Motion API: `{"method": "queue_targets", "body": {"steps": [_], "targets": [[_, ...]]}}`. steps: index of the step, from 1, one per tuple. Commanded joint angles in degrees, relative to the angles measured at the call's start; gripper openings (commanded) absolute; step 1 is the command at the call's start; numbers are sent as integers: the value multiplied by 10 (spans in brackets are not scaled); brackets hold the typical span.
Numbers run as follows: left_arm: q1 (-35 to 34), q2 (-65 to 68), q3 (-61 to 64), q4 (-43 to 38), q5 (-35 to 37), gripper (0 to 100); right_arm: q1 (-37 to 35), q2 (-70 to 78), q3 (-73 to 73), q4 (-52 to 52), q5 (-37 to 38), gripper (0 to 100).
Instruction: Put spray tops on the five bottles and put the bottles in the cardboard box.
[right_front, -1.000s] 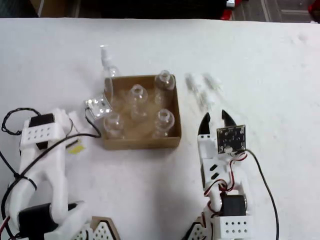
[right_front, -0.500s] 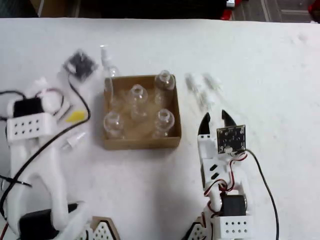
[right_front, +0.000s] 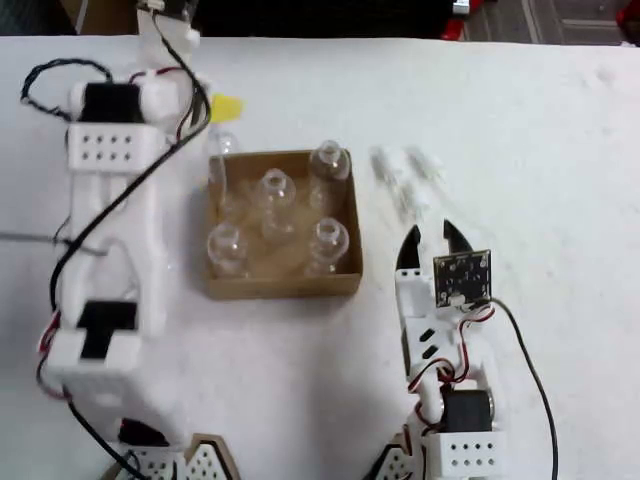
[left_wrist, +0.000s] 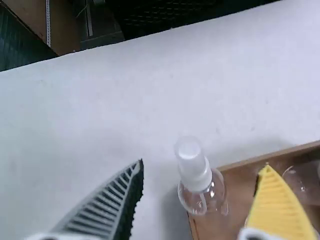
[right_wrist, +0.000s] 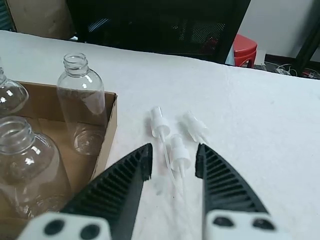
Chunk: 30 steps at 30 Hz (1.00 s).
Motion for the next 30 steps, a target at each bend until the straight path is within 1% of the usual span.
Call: {"method": "queue_targets", "body": {"steps": [1,5,11,18,22,30], "targets": [[-3,51,-88,3,29,325,5,-1,4,-12,10,127],[0,78,-110,-1,51,325,5,-1,4,-13,10,127],[1,84,-109,0,80,324,5,-1,4,-13,10,127],[2,110,-105,11,82,324,5,-1,4,-13,10,127],[2,122,-105,11,127,324,5,-1,4,-13,10,127],[12,124,-105,9,132,324,5,-1,4,-14,10,127]]}}
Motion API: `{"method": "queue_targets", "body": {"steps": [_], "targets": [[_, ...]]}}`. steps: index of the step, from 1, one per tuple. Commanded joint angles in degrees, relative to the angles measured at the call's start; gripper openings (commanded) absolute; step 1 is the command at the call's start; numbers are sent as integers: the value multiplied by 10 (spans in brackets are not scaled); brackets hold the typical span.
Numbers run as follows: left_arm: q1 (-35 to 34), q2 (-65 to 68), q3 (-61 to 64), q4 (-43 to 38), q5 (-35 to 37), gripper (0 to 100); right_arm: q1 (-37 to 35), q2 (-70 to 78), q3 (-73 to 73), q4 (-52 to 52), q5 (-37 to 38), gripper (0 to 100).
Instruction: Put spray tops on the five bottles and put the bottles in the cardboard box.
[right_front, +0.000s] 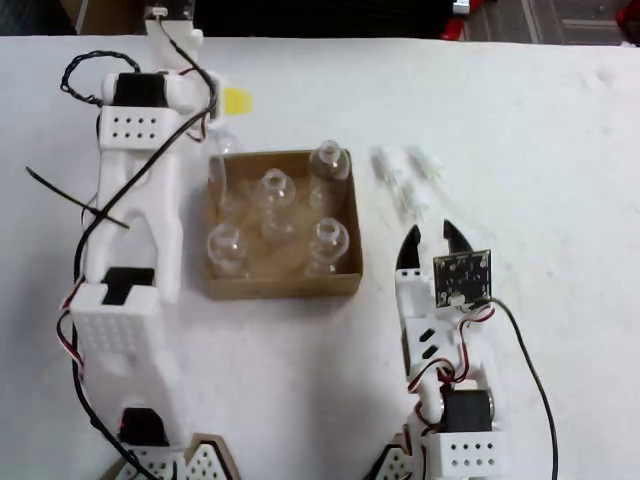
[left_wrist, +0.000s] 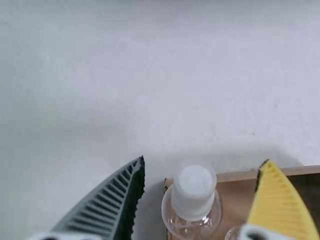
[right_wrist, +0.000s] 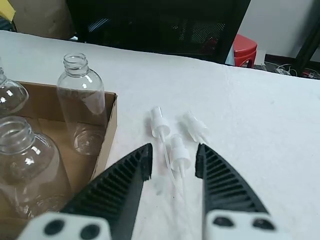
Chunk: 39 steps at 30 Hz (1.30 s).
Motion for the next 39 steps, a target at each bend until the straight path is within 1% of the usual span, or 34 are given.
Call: {"method": "queue_targets", "body": {"steps": [1,3,7,9,19,25,29,37,39], "targets": [[11,-11,-25,2,11,324,5,-1,4,-14,10,127],[11,-11,-25,1,11,314,5,-1,4,-14,10,127],[11,-11,-25,0,11,236,5,-1,4,-14,10,127],[11,-11,-25,0,10,214,5,-1,4,-14,10,127],[30,-15,-25,16,8,214,5,-1,4,-14,10,127],[36,-16,-27,12,11,212,6,-1,4,-14,10,127],[36,-16,-29,12,8,151,6,-1,4,-15,10,127],[36,-17,-29,18,8,143,6,-1,4,-15,10,127],[36,-17,-30,30,8,142,6,-1,4,-15,10,127]]}}
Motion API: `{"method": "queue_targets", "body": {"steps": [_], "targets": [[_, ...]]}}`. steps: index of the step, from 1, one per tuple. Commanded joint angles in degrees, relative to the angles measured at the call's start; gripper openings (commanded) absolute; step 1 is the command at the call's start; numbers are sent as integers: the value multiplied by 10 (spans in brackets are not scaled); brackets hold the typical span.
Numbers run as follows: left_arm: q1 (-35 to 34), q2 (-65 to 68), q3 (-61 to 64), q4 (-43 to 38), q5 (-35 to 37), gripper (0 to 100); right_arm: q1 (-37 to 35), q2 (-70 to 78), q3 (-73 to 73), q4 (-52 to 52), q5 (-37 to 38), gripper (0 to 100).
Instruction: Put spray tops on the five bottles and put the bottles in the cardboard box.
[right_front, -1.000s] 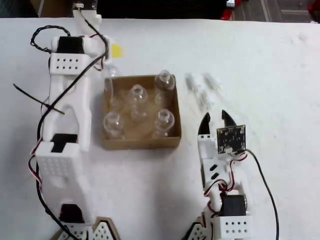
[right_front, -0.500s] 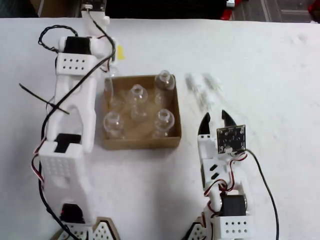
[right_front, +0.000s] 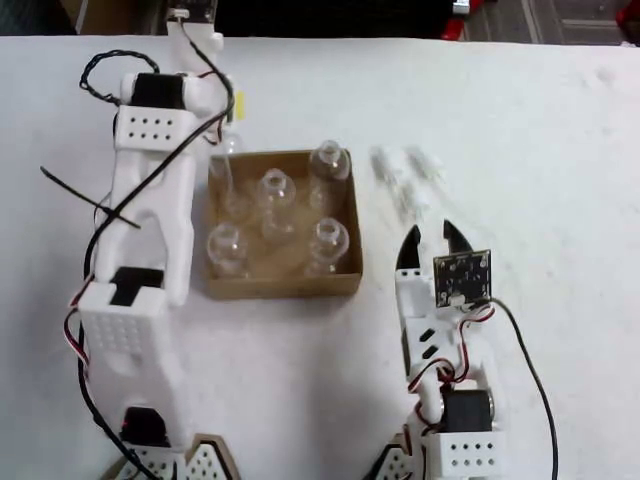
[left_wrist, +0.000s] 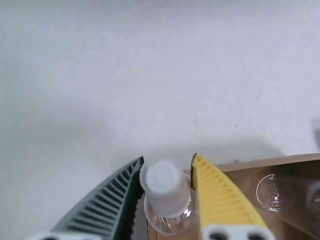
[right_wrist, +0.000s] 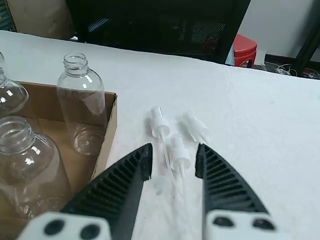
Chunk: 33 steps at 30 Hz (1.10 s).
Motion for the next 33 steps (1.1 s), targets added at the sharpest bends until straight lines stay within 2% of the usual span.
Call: {"method": "queue_targets", "body": {"steps": [1,22,33], "targets": [[8,-18,-31,22,3,142,6,-1,4,-15,10,127],[32,-80,-25,139,2,142,6,-1,4,-15,10,127],[33,-76,-25,98,2,147,6,-1,4,-15,10,127]]}}
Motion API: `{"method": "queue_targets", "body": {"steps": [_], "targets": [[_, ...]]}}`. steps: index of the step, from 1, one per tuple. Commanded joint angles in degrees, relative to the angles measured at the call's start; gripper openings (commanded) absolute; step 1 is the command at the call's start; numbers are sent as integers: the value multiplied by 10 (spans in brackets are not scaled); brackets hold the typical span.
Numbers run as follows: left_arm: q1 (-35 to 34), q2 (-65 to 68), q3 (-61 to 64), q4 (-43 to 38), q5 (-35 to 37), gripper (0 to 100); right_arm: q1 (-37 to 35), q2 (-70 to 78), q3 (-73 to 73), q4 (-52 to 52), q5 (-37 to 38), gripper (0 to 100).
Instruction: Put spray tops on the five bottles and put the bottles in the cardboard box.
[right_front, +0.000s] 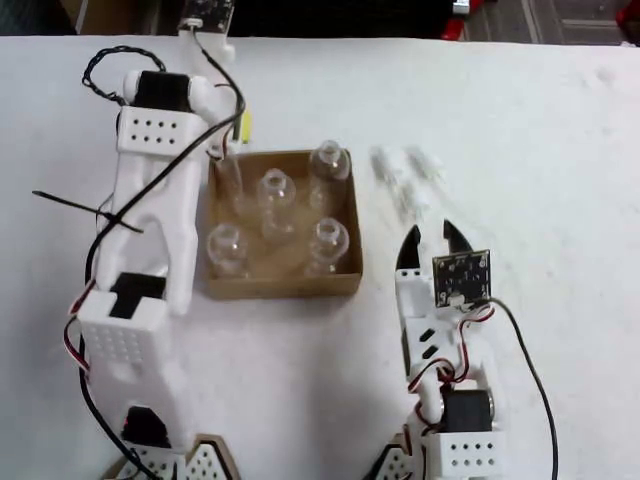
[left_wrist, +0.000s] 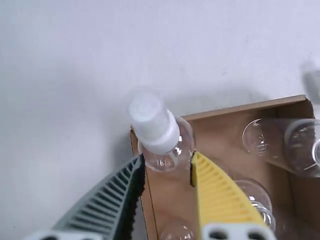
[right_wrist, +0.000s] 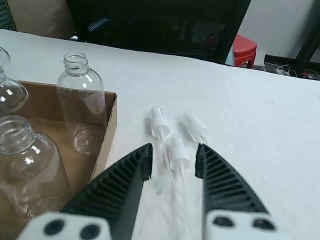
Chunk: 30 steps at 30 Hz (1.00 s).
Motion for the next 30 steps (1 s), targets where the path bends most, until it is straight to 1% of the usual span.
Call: {"method": "queue_targets", "body": {"steps": [1,4,9,12,19,24,26,30], "targets": [[8,-36,-25,-26,2,147,6,-1,4,-15,6,127],[7,-36,-28,-32,2,155,6,-1,4,-15,6,127],[5,-38,-28,-33,-10,203,6,-1,4,-15,6,127],[5,-41,-28,-21,-36,203,6,-1,4,-15,6,127],[2,-83,-30,23,-34,203,5,-1,4,-15,6,127],[-26,-125,-25,11,-24,203,5,-1,4,-15,6,127],[-46,-107,-25,-2,-8,203,5,-1,4,-15,6,127],[-80,-29,-31,-17,21,203,5,-1,4,-14,6,127]]}}
